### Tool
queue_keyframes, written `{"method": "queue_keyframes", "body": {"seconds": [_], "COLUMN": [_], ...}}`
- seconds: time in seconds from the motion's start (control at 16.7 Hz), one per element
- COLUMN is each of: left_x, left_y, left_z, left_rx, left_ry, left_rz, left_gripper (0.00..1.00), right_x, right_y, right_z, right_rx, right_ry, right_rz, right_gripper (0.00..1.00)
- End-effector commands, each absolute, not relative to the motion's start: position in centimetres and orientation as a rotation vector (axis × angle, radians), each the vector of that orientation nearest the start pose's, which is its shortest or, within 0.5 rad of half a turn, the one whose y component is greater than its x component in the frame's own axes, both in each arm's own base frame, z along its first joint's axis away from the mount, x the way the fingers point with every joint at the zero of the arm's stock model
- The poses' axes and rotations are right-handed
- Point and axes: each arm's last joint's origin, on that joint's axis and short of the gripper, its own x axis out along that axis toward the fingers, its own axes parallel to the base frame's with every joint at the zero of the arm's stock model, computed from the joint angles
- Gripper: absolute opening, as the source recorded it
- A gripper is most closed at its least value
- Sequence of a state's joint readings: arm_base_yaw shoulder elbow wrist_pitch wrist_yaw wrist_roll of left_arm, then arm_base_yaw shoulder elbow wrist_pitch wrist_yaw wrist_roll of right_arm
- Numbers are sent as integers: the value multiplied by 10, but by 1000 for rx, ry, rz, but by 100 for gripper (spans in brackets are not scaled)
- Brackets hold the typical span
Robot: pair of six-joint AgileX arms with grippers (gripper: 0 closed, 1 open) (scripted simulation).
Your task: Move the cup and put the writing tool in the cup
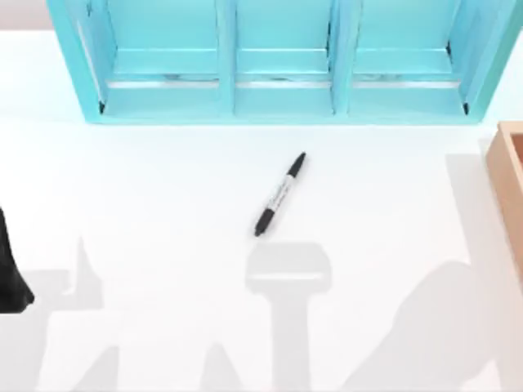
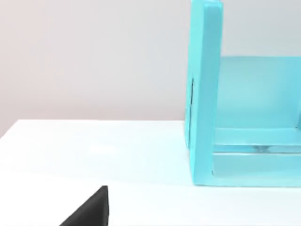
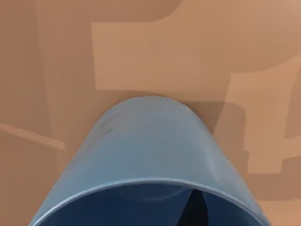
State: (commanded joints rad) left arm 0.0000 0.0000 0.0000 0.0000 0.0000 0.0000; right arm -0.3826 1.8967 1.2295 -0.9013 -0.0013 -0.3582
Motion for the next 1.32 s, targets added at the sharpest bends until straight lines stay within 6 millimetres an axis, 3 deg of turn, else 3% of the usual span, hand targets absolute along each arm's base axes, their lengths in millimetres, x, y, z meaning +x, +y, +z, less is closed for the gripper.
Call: {"method": "queue_keyframes", "body": {"seconds": [0.18, 0.24, 0.84, 1.08, 1.32], "left_x": [106, 106, 106, 106, 106], "left_y": [-1, -1, -1, -1, -1], "left_z": [160, 160, 160, 160, 160], "left_rx": [0, 0, 0, 0, 0], "left_ry": [0, 0, 0, 0, 0], "left_rz": [0, 0, 0, 0, 0], "left_gripper": [100, 100, 100, 100, 100], "right_x": [316, 316, 320, 337, 334], "right_y": [-125, -125, -120, -76, -15], "right_z": [146, 146, 152, 192, 250], "right_rx": [16, 16, 12, -3, 12], "right_ry": [1568, 1568, 1563, 1562, 1602], "right_rz": [-14, -14, -14, 2, -7], "right_gripper": [2, 0, 0, 0, 0]}}
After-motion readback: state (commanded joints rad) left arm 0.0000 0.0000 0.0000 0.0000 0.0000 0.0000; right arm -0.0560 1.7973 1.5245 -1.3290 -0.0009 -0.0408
